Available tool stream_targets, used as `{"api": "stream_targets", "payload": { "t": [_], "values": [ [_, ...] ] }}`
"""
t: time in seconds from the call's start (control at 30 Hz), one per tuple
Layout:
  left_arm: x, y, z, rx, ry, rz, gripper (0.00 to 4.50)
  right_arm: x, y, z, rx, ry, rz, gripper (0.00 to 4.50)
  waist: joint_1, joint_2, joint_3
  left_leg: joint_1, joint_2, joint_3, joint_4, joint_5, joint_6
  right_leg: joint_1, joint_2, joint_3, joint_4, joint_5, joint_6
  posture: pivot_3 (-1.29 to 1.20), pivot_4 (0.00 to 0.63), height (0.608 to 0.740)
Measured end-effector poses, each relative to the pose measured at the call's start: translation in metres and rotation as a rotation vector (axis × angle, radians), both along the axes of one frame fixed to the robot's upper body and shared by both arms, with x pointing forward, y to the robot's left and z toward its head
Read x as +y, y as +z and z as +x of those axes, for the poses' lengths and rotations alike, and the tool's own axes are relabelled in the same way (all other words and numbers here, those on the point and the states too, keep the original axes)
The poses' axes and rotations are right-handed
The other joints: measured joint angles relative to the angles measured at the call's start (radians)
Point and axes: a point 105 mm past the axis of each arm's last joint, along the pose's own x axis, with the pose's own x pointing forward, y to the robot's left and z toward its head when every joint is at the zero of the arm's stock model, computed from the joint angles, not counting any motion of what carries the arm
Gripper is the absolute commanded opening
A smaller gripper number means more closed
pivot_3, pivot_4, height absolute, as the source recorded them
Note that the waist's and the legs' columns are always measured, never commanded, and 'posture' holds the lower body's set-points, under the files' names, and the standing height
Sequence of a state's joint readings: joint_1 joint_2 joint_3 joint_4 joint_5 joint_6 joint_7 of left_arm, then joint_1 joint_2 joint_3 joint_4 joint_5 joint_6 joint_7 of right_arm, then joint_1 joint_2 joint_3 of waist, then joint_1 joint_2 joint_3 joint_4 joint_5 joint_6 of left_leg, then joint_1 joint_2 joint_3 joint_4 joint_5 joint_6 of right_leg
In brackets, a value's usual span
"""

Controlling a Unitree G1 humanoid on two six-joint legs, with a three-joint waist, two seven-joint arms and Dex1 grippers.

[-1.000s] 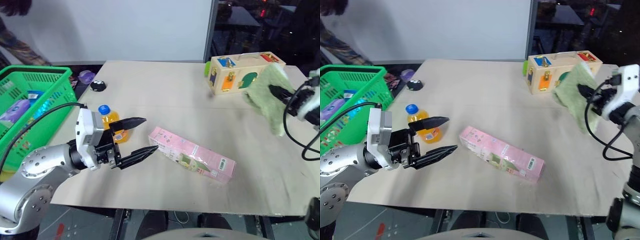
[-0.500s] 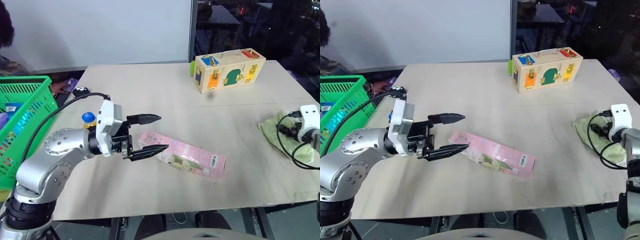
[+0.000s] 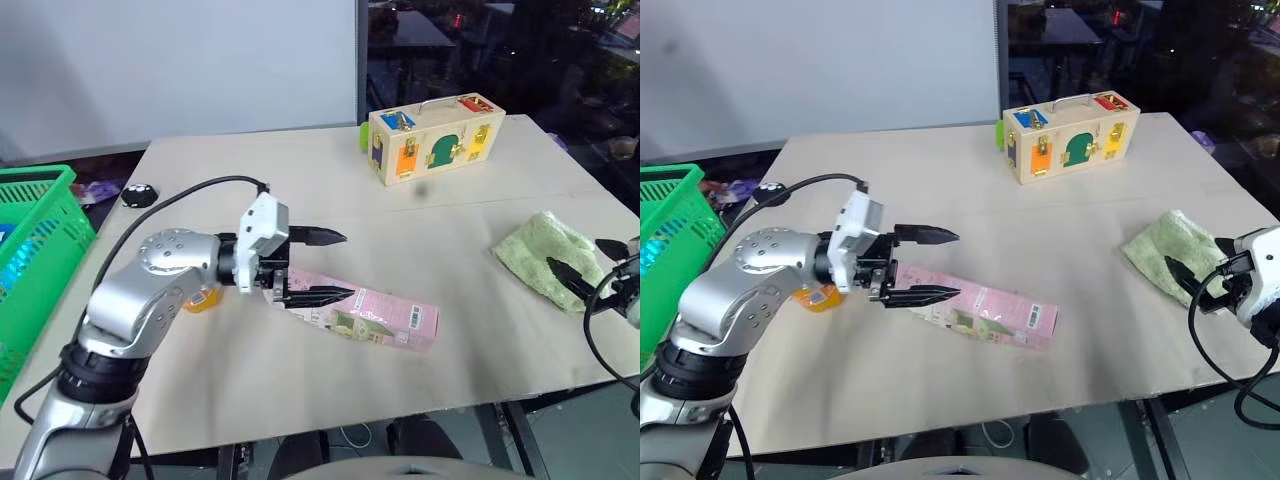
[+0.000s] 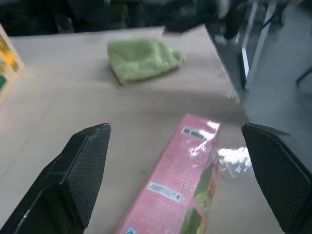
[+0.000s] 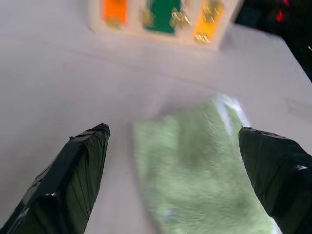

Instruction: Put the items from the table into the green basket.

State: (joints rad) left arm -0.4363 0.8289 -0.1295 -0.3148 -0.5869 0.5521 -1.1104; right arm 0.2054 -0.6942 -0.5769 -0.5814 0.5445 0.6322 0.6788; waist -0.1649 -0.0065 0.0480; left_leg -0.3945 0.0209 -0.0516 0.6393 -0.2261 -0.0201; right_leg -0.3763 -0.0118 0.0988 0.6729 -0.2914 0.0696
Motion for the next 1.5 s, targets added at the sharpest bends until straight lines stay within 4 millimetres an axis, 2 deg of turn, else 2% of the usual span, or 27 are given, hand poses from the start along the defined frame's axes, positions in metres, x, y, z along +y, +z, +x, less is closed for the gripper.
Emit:
{"api": "stream_targets", "payload": {
  "t": [0.03,0.1,0.2,0.27,0.5,0.6,0.7,0.83,0.93,1.0,1.03,1.17,1.23,1.33,1.37,1.4,1.43,1.5],
  "values": [
    [0.001,-0.002,0.002,0.004,0.005,0.017,4.50,0.010,0.003,-0.003,-0.009,0.045,0.005,4.48,-0.008,0.000,0.000,0.000,0.000,0.000,0.000,0.000,0.000,0.000,0.000,0.000,0.000,0.000,0.000,-0.27,0.001,0.740],
    [0.004,-0.009,0.009,0.014,-0.016,0.089,4.50,0.042,0.008,-0.018,0.003,0.195,0.006,4.48,-0.032,-0.001,0.000,-0.001,0.000,-0.001,0.000,0.000,0.000,0.000,0.001,0.000,0.000,0.000,0.000,-0.28,0.004,0.740],
    [0.009,-0.016,0.014,0.006,-0.095,0.197,4.50,0.078,-0.001,-0.032,0.067,0.372,-0.026,4.48,-0.058,-0.003,0.000,-0.002,0.000,-0.001,0.000,0.000,0.000,-0.001,0.000,0.000,-0.001,0.000,0.000,-0.30,0.005,0.740],
    [0.013,-0.020,0.014,0.016,-0.140,0.254,4.50,0.087,-0.005,-0.036,0.085,0.419,-0.030,4.48,-0.075,-0.003,0.001,-0.002,0.000,-0.001,0.000,0.000,0.000,-0.001,0.000,0.000,-0.001,0.000,0.000,-0.30,0.004,0.740],
    [0.035,-0.050,0.003,0.067,-0.302,0.480,4.50,0.098,-0.007,-0.037,0.089,0.460,-0.041,4.48,-0.119,-0.004,0.001,-0.002,0.001,-0.003,-0.001,0.000,0.000,-0.001,0.000,-0.001,-0.001,0.000,0.000,-0.32,0.000,0.740],
    [0.040,-0.062,0.011,0.037,-0.264,0.559,4.50,0.104,-0.005,-0.035,0.067,0.479,-0.053,4.48,-0.124,-0.004,0.001,-0.002,0.001,-0.003,-0.001,0.000,0.000,-0.001,0.000,-0.001,-0.001,0.000,0.000,-0.31,0.000,0.740],
    [0.043,-0.089,0.027,-0.029,-0.182,0.693,4.50,0.106,-0.004,-0.033,0.051,0.490,-0.064,4.48,-0.123,-0.006,0.000,-0.002,0.000,-0.004,-0.001,0.000,0.000,-0.001,0.000,-0.001,-0.001,0.000,0.001,-0.31,0.000,0.740],
    [0.045,-0.097,0.027,-0.054,-0.186,0.773,4.50,0.105,-0.006,-0.033,0.061,0.487,-0.063,4.48,-0.123,-0.007,0.001,-0.003,0.000,-0.004,-0.001,0.000,0.000,-0.001,0.000,-0.002,-0.001,0.000,0.001,-0.29,0.000,0.740],
    [0.043,-0.098,0.023,-0.064,-0.200,0.796,3.65,0.105,-0.006,-0.033,0.063,0.495,-0.068,4.50,-0.122,-0.006,0.000,-0.002,0.001,-0.005,-0.001,0.000,0.000,-0.001,0.000,-0.002,0.000,0.000,0.001,-0.29,0.000,0.740],
    [0.042,-0.098,0.020,-0.060,-0.202,0.794,2.91,0.105,-0.006,-0.033,0.064,0.499,-0.072,4.50,-0.122,-0.005,0.000,-0.001,0.001,-0.005,-0.001,0.000,0.000,0.000,0.000,-0.002,0.000,0.000,0.001,-0.28,0.000,0.740],
    [0.043,-0.097,0.017,-0.052,-0.200,0.787,2.27,0.105,-0.007,-0.034,0.069,0.505,-0.079,4.50,-0.122,-0.005,-0.001,-0.001,0.001,-0.004,-0.001,0.000,0.000,0.000,0.000,-0.002,0.000,0.000,0.001,-0.27,0.000,0.740],
    [0.041,-0.090,0.014,-0.046,-0.163,0.737,1.22,0.106,-0.007,-0.035,0.067,0.517,-0.079,4.50,-0.117,-0.005,-0.002,-0.001,0.000,-0.005,-0.001,0.000,0.000,0.000,0.000,-0.002,0.000,0.000,0.001,-0.25,0.000,0.740],
    [0.037,-0.084,0.013,-0.008,-0.130,0.668,1.22,0.106,-0.005,-0.033,0.060,0.521,-0.079,4.50,-0.113,-0.005,-0.002,-0.002,0.000,-0.005,-0.001,0.000,0.000,0.000,-0.001,-0.002,0.000,0.000,0.001,-0.23,0.000,0.740],
    [0.016,-0.068,0.007,0.092,-0.106,0.471,1.22,0.108,-0.002,-0.029,0.039,0.533,-0.074,4.50,-0.098,-0.008,0.000,-0.003,0.000,-0.006,-0.001,0.000,0.000,0.000,0.000,-0.003,0.000,0.000,0.001,-0.21,0.000,0.740],
    [0.015,-0.062,0.009,0.128,-0.065,0.418,1.22,0.107,0.002,-0.025,0.019,0.528,-0.076,4.50,-0.094,-0.008,0.000,-0.003,0.000,-0.006,0.000,0.000,0.000,0.000,0.000,-0.003,0.000,0.000,0.001,-0.16,0.000,0.740],
    [0.012,-0.045,0.020,0.179,0.021,0.299,1.22,0.111,0.006,-0.020,-0.009,0.544,-0.063,4.50,-0.090,-0.010,0.001,-0.003,0.000,-0.007,0.000,0.000,0.000,0.000,0.000,-0.004,0.001,0.000,0.001,-0.15,0.000,0.740],
    [0.011,-0.035,0.026,0.171,0.049,0.263,1.22,0.114,0.008,-0.019,-0.021,0.554,-0.056,4.50,-0.086,-0.013,0.004,-0.003,0.000,-0.008,0.002,0.000,0.000,-0.001,0.000,-0.005,0.004,0.000,0.001,-0.13,0.000,0.740],
    [0.014,0.023,0.053,0.147,0.203,0.053,1.22,0.127,0.024,-0.009,-0.110,0.602,-0.026,4.50,-0.075,-0.018,0.010,-0.004,0.001,-0.011,0.007,0.000,0.000,-0.001,0.003,-0.006,0.006,0.001,0.001,-0.10,0.000,0.740]
  ]
}}
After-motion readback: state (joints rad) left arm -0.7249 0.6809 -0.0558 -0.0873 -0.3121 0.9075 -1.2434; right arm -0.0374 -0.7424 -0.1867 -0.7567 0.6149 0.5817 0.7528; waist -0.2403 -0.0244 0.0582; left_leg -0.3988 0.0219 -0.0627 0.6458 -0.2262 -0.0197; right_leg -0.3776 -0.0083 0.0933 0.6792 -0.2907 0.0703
